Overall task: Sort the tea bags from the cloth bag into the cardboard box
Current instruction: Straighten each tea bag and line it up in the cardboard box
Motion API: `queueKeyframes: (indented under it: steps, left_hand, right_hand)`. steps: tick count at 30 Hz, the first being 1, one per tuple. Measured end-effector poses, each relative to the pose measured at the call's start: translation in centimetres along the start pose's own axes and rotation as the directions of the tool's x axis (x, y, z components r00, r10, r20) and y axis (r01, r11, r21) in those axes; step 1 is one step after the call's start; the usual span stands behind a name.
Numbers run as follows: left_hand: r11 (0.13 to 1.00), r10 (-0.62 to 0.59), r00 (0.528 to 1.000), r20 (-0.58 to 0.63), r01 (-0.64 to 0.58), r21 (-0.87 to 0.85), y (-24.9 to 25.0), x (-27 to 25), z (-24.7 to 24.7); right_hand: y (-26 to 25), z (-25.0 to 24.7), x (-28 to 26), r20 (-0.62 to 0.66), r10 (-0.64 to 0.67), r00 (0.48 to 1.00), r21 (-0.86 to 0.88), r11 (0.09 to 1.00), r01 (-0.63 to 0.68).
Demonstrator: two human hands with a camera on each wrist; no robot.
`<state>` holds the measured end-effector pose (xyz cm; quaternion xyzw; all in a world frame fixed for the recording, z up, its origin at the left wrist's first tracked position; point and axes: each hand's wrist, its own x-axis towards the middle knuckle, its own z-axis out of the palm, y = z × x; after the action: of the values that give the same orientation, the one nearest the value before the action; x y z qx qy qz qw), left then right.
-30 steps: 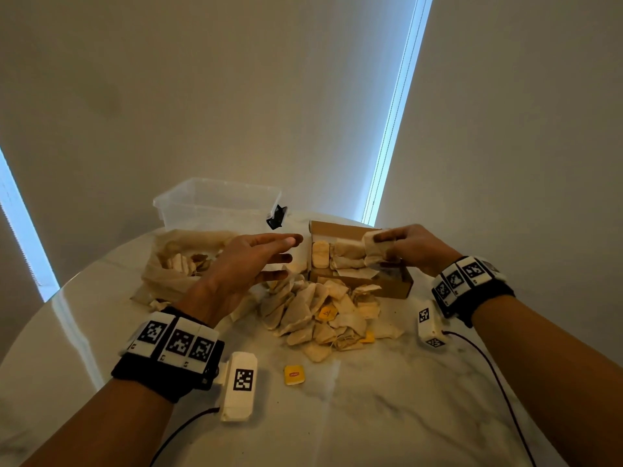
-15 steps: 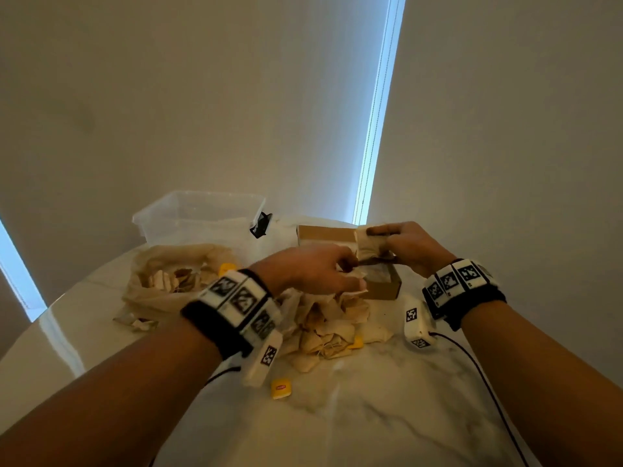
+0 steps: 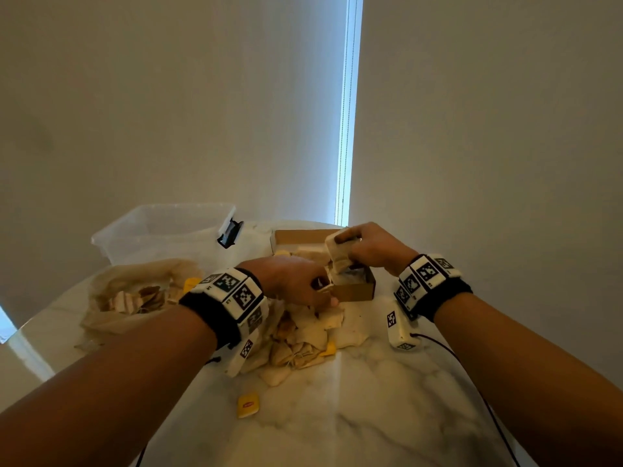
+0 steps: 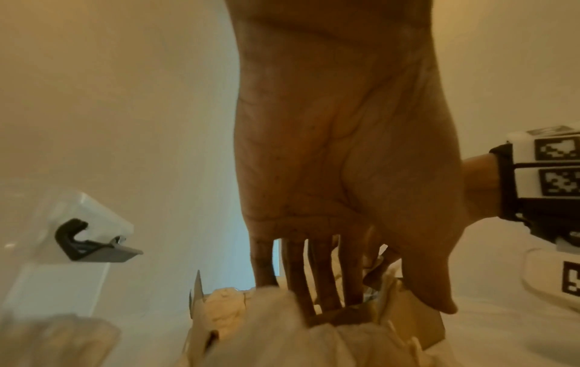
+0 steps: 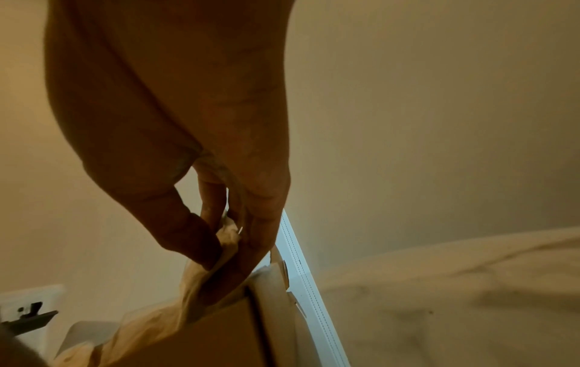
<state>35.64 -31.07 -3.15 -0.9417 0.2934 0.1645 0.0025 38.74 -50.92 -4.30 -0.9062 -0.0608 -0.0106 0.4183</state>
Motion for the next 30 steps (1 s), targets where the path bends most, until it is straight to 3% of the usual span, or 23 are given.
queueKeyframes:
  steps: [3, 7, 11, 16, 22, 27, 30]
  left_hand:
    - [0.994, 0.011, 0.999, -0.04, -0.016, -0.111, -0.4, 0.3, -0.1]
    - [0.984, 0.012, 0.998, 0.062, -0.001, -0.179, -0.8, 0.9, 0.2]
    - [0.964, 0.047, 0.997, 0.054, -0.032, -0.263, -0.6, 1.0, 0.3]
    - [0.977, 0.028, 0.998, -0.059, -0.04, -0.209, -1.5, 1.2, 0.5]
    - [0.99, -0.072, 0.997, 0.001, 0.071, -0.12, -1.9, 2.0, 1.2]
    - [0.989, -0.062, 0.998, -0.009, 0.06, -0.133, -1.8, 2.3, 1.2]
    - [0.99, -0.031, 0.995, -0.094, 0.018, -0.139, -1.4, 2.3, 0.8]
  right_hand:
    - [-0.2, 0.0, 0.9, 0.031, 0.027, 0.999, -0.053, 0.998, -0.026]
    - [-0.6, 0.1, 1.7, 0.032, 0.084, 0.996, -0.062, 0.995, -0.082]
    - [-0.9, 0.6, 2.0, 0.058, 0.102, 0.993, -0.112, 0.989, -0.095]
    - [-1.1, 0.7, 1.9, 0.044, 0.085, 0.995, -0.174, 0.982, -0.076]
    - [-0.9, 0.8, 2.3, 0.045, 0.086, 0.995, -0.29, 0.954, -0.069]
    - [-0.8, 0.4, 2.8, -0.096, -0.006, 0.995, -0.469, 0.882, -0.04]
    - [-0.6, -0.2, 2.8, -0.186, -0.117, 0.976, -0.514, 0.858, 0.005]
